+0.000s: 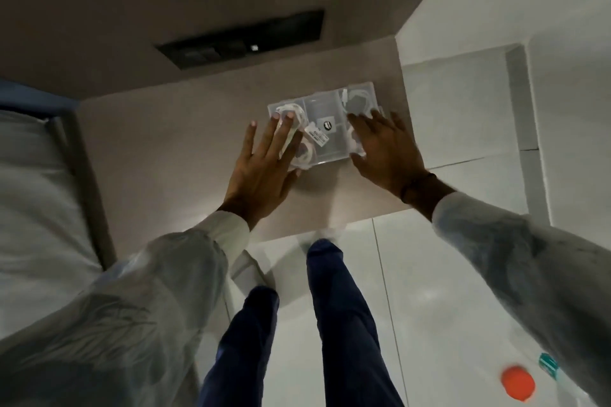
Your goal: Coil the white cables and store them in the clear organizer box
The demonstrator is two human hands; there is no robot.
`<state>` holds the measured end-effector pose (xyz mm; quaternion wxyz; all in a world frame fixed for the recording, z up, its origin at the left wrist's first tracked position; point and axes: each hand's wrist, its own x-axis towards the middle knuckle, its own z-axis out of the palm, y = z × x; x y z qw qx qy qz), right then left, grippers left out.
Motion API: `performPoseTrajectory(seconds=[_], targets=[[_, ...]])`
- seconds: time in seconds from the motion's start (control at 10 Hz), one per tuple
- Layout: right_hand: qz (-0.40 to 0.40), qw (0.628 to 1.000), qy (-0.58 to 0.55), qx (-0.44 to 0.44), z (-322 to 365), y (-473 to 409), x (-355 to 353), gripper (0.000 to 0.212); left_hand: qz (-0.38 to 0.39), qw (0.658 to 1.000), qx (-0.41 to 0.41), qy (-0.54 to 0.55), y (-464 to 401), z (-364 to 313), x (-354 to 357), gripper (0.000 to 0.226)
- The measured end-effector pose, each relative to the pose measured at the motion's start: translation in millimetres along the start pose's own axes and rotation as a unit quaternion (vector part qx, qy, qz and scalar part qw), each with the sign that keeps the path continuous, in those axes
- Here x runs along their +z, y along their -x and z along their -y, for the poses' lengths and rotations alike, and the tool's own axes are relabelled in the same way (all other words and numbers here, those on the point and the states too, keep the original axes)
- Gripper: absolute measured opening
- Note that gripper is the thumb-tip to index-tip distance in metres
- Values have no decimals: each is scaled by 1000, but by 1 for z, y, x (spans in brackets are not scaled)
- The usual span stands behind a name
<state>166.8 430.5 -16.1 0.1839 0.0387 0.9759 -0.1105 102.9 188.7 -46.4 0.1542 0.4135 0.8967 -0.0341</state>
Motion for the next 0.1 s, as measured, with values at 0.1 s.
performPoseTrajectory(seconds=[0.1], targets=[[-125,967,-211,71,35,13,-76,47,-83,996,-16,-17,23,37,-70,77]])
